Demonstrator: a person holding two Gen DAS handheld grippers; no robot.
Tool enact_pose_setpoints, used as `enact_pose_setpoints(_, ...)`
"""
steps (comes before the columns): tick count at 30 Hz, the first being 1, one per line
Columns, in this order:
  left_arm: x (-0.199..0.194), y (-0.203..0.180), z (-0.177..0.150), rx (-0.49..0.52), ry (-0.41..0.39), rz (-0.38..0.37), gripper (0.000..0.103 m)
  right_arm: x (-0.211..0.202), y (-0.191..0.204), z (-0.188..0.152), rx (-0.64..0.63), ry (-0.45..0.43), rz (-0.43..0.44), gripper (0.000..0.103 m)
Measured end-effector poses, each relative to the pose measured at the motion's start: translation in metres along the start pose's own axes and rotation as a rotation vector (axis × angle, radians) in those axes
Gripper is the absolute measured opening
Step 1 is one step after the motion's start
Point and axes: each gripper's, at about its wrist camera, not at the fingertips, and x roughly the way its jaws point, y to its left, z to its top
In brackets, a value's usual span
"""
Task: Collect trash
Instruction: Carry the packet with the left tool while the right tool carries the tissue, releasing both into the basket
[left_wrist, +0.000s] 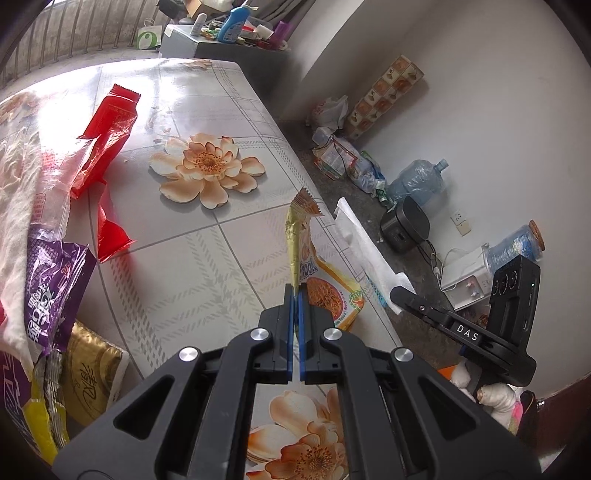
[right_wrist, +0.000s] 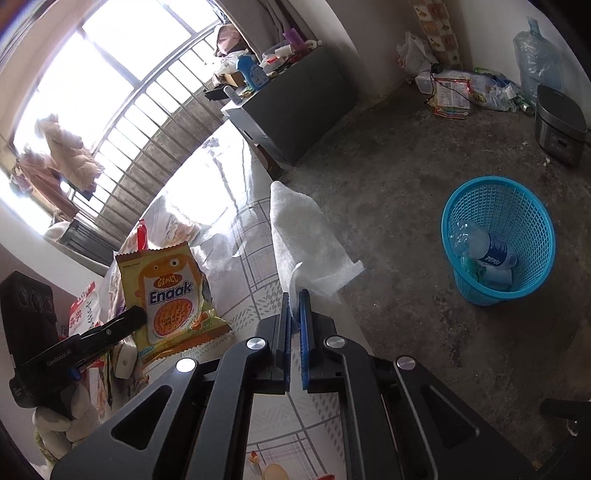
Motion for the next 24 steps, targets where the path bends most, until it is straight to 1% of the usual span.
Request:
enact_pose_setpoints(4, 0.003, -0.025, 0.017, 0.05, -0.009, -0.022, 0.0, -0.019, -0.023, 0.009, 0.066, -0.067, -0.008, 0.004)
enact_pose_setpoints(6, 0.009, -0.045, 0.026, 0.085, -0.007, -0.038, 0.0, -0.03, -0.037, 0.012, 0.095, -0.1, -0.021, 0.004)
enact_pose_setpoints(10, 0.034, -0.086, 0.044, 0.168, 0.025, -0.069, 0.0, -0.051, -0.069, 0.017, 0.159, -0.166, -0.07, 0.004)
enact_pose_setpoints(12, 0.052, -0.107, 0.051, 0.213, 0.059, -0.083, 0.0, -0.059, -0.087, 0.021, 0.192, -0.195, -0.098, 0.004)
enact_pose_setpoints(16, 0.101, -0.151, 0.061, 0.294, 0.162, -0.091, 0.0, -0.068, -0.128, 0.027, 0.274, -0.229, -0.151, 0.004)
enact_pose_setpoints(20, 0.156, -0.189, 0.062, 0.377, 0.246, -0.07, 0.0, -0.059, -0.174, 0.033, 0.376, -0.223, -0.177, 0.004)
enact_pose_setpoints(24, 0.217, -0.216, 0.057, 0.426, 0.347, -0.05, 0.0, -0.037, -0.219, 0.04, 0.468, -0.193, -0.18, 0.004)
